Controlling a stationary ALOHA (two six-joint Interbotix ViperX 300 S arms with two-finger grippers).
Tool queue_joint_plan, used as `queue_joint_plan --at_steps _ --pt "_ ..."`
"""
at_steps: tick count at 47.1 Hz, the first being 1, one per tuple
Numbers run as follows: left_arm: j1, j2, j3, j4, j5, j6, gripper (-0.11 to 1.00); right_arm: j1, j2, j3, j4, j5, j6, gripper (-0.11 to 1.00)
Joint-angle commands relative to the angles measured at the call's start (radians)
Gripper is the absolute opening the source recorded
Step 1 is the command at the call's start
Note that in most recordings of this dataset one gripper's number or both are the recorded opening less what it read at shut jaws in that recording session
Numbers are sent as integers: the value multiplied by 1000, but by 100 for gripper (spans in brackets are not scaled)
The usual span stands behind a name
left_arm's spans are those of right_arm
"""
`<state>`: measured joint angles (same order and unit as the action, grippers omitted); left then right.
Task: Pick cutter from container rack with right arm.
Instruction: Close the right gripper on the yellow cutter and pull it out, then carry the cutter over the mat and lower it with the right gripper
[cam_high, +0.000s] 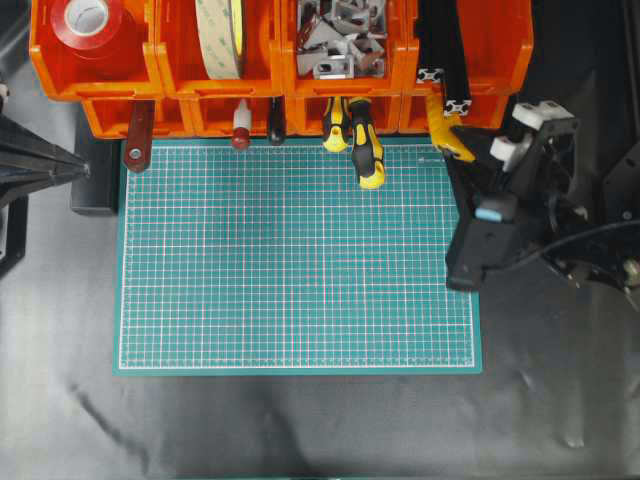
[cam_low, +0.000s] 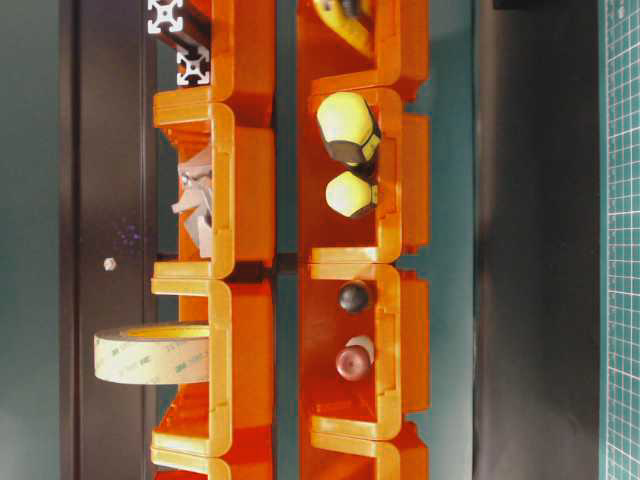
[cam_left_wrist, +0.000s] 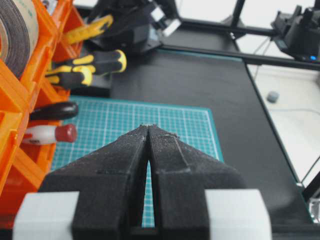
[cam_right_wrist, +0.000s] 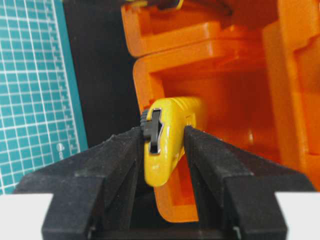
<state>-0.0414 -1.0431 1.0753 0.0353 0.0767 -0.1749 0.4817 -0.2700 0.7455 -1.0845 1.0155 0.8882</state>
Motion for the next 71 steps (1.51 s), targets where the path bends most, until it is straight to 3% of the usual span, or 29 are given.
queue_joint_plan --at_steps 1,20,27,41,58,71 --pt "-2 5 -14 2 -9 -3 0 44 -9 -58 -6 41 -8 28" --pt "0 3 -12 2 -5 -3 0 163 -5 -216 -8 152 -132 27" --pt "0 -2 -12 3 -2 -3 0 216 -3 -304 -18 141 -152 27" --pt "-15 -46 -25 2 38 -3 0 311 23 -449 -95 29 -153 27" --pt "-18 -107 -48 2 67 -3 0 252 112 -446 -98 -204 -147 27" --pt "-18 -109 -48 3 67 -5 0 67 212 -357 -98 -551 -149 27"
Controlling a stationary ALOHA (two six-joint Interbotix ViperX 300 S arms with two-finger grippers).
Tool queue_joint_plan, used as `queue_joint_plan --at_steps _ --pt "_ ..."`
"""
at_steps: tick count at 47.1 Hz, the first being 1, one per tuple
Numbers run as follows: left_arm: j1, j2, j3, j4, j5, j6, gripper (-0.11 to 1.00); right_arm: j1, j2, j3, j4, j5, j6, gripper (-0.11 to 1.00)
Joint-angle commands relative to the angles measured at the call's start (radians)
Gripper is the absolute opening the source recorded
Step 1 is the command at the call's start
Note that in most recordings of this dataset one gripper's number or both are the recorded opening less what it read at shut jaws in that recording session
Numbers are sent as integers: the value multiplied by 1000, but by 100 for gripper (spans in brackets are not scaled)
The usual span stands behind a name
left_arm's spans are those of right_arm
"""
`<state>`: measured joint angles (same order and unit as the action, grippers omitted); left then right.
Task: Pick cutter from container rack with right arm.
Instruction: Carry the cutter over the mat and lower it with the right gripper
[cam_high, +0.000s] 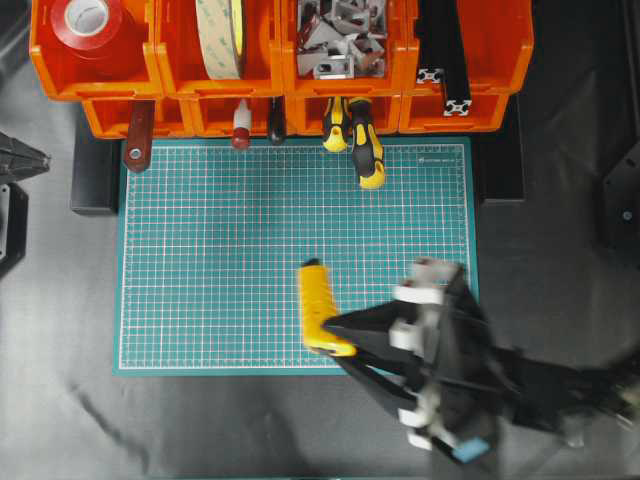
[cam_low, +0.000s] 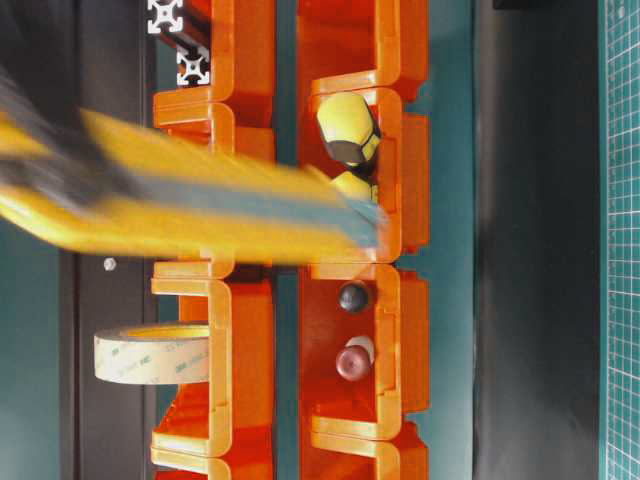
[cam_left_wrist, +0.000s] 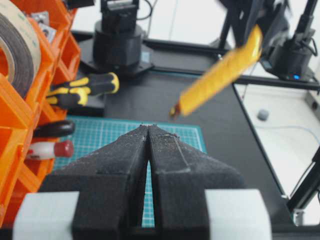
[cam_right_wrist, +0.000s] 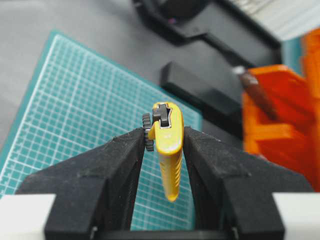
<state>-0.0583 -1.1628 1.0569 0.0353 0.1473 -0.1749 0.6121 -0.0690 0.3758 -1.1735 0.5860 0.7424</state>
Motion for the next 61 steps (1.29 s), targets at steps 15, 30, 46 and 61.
queue_joint_plan --at_steps 15,30,46,61 --pt "0 29 -18 2 -5 -3 0 -255 133 77 -87 -336 -15 27" --pt "43 28 -14 2 -3 -3 0 -314 215 71 -94 -400 -15 27" --pt "38 25 -14 2 -5 -5 0 -331 249 110 -63 -445 -9 27" --pt "31 23 -15 2 -5 -5 0 -310 219 193 37 -503 -2 27"
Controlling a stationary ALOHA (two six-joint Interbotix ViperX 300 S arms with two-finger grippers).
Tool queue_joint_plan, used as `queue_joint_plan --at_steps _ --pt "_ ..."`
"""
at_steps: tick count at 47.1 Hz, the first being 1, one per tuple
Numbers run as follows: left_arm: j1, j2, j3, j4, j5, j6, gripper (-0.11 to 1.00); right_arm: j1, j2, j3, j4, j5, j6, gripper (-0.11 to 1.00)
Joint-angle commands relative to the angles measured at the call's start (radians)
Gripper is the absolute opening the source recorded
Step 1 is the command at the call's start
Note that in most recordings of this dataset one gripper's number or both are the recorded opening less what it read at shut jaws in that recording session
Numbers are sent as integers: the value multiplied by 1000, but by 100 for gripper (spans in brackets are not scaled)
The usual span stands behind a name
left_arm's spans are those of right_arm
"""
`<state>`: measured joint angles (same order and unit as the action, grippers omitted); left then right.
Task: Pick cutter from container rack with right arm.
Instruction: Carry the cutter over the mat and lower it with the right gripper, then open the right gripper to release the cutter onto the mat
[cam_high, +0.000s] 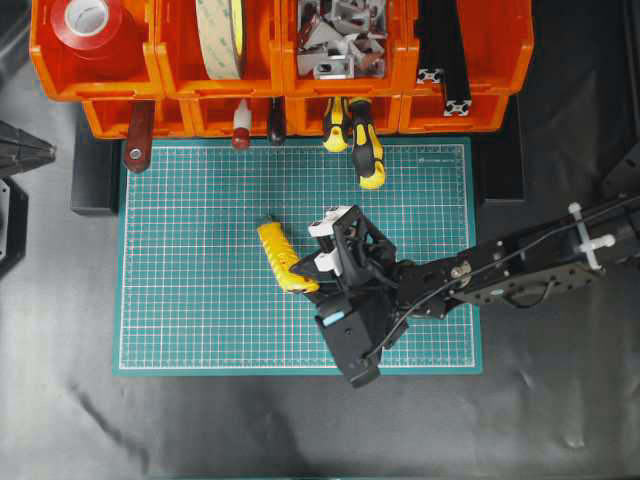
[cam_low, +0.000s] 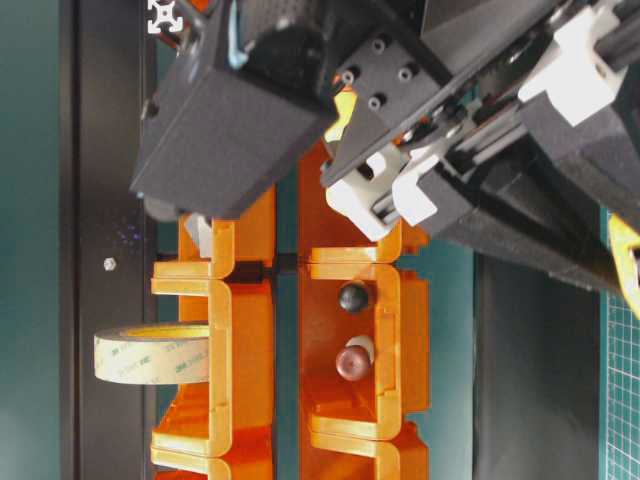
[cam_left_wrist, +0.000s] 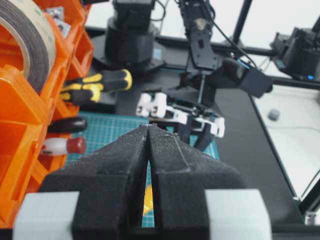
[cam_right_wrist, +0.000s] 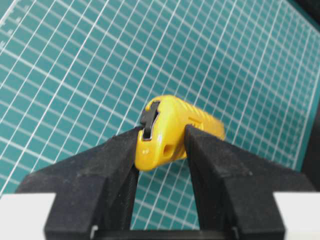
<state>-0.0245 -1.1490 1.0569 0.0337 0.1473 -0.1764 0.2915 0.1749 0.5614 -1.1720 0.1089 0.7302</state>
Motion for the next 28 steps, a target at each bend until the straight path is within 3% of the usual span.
queue_joint_plan --at_steps 1,16,24,28 --pt "-5 8 -15 3 -5 -3 0 12 -23 9 38 -26 11 27" --pt "-5 8 -15 3 -5 -3 0 32 -14 26 61 -31 15 29" --pt "-5 6 -17 3 -3 -3 0 35 -2 34 120 -32 15 63" --pt "-5 2 -18 3 -3 -3 0 40 -5 46 155 -28 15 74"
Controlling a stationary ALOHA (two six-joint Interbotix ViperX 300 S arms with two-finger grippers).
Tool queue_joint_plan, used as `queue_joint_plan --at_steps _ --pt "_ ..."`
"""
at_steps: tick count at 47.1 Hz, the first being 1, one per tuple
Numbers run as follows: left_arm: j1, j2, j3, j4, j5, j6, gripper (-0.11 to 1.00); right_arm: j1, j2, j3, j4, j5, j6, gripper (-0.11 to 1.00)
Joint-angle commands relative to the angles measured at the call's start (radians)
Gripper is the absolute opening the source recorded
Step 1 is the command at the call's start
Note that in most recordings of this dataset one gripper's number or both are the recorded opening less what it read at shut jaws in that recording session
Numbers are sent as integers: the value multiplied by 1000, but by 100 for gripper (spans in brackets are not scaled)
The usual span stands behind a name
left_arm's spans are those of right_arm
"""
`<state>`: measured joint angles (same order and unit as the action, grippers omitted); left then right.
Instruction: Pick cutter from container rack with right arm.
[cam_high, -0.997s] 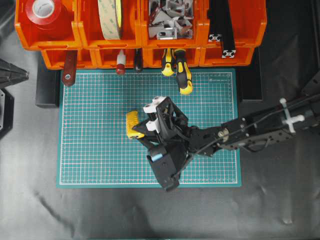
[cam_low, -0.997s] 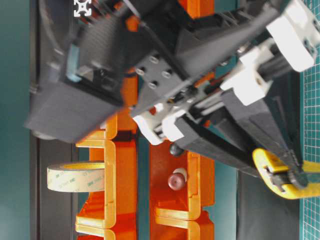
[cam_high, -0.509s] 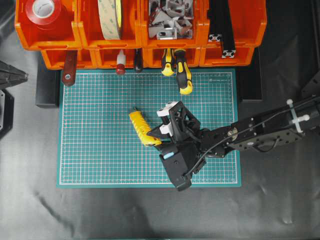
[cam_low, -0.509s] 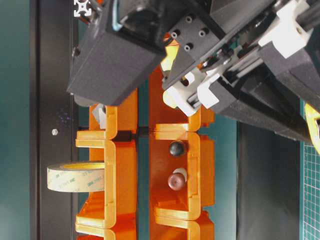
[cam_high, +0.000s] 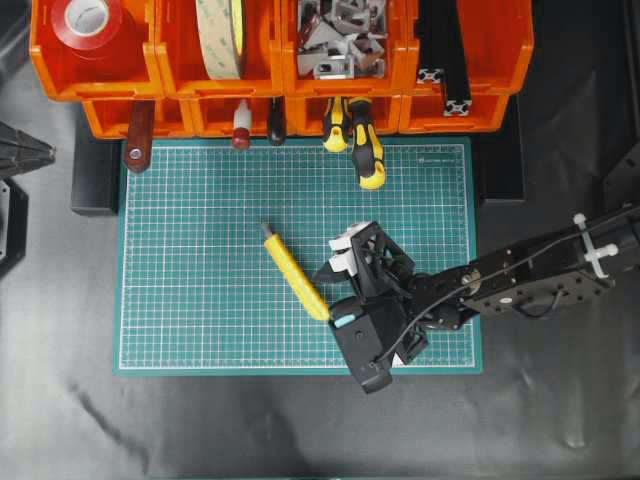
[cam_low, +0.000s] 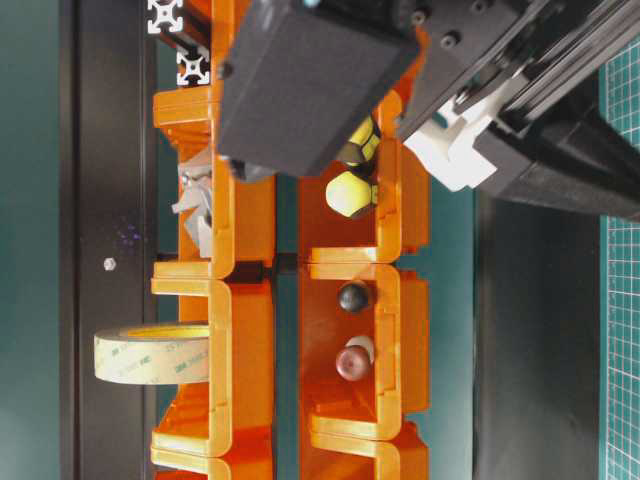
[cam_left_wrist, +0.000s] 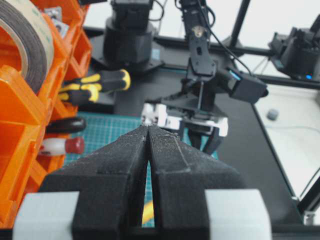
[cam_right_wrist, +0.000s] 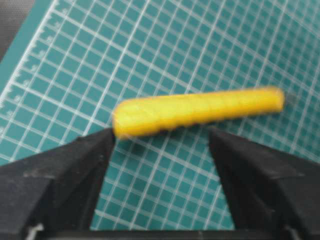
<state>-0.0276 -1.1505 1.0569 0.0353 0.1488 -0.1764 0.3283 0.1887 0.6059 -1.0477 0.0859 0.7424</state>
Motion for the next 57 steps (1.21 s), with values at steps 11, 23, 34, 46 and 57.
queue_joint_plan --at_steps 11,23,34,46,57 --pt "-2 -9 -23 2 5 -3 0 17 -51 29 124 5 3 77" --pt "-2 -12 -25 2 18 -5 0 18 -161 41 167 77 3 77" --pt "-2 -25 -31 2 32 -2 0 17 -337 57 235 94 12 77" --pt "-23 -37 -37 2 84 3 0 25 -546 137 264 52 129 77" --pt "-44 -38 -37 2 118 0 0 23 -713 207 262 37 215 77"
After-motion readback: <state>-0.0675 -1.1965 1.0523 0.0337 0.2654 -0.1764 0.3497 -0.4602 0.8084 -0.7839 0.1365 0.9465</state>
